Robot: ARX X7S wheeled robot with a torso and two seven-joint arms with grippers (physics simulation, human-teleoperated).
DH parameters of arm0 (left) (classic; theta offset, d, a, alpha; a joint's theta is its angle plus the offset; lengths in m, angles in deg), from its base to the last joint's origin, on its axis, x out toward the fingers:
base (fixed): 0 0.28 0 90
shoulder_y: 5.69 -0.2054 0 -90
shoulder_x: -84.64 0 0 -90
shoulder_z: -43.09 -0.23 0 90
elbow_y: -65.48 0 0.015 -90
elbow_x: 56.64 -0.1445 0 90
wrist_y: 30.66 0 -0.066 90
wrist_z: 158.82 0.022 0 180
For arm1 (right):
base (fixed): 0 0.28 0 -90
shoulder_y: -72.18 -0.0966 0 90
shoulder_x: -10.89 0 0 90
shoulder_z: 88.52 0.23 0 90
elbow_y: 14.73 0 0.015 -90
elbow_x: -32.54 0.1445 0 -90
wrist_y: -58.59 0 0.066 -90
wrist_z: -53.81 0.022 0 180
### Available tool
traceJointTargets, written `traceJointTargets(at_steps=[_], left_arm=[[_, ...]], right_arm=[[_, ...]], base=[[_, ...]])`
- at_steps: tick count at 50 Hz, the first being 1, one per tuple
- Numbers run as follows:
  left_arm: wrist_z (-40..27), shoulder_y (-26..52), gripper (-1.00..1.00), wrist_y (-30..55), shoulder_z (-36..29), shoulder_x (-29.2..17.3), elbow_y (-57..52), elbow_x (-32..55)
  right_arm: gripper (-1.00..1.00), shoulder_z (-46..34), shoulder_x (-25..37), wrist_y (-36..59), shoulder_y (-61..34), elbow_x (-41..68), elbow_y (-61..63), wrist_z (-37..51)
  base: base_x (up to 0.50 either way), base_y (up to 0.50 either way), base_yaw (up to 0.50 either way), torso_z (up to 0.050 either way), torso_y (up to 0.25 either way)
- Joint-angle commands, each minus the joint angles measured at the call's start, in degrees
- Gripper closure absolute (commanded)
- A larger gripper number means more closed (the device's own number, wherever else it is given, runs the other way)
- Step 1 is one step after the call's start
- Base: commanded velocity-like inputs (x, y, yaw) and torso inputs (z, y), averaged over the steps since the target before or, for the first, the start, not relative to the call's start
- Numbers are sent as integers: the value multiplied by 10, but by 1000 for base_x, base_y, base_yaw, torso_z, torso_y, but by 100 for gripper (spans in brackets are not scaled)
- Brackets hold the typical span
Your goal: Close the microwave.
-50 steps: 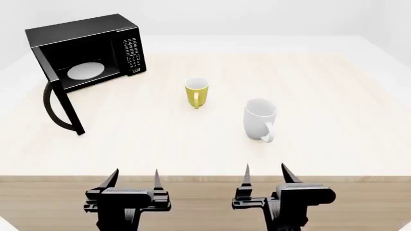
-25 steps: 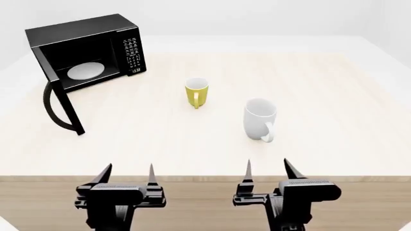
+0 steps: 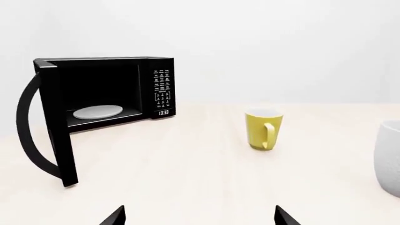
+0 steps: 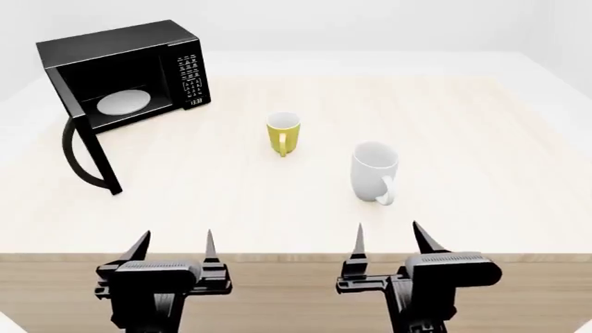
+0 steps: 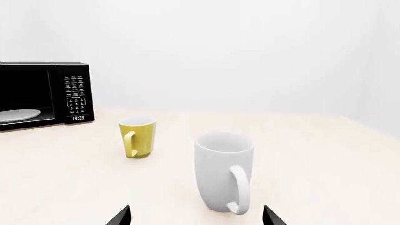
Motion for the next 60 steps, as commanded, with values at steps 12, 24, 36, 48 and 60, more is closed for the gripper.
traceJointTargets(at_steps=[12, 24, 36, 48, 60], left_arm=[[-15, 7, -100, 22, 12, -13, -27, 21], [-19, 3, -100, 17, 8, -16, -26, 24], [-27, 2, -100, 16, 2, -23, -29, 31], [-35, 8, -100, 17, 1, -30, -25, 38], [-40, 7, -100, 12, -5, -35, -24, 43]], right_arm=[[-100, -13, 17, -37, 7, 16, 35, -11], [-100, -22, 22, -26, 4, 16, 28, -4], [-100, -12, 20, -42, 9, 14, 32, 17], [-100, -15, 22, -33, 7, 17, 41, 25], [-100, -19, 26, -33, 6, 19, 43, 31]], base=[[230, 0, 0, 0, 0], [199, 42, 0, 0, 0], [0, 500, 0, 0, 0], [0, 500, 0, 0, 0], [0, 500, 0, 0, 0]])
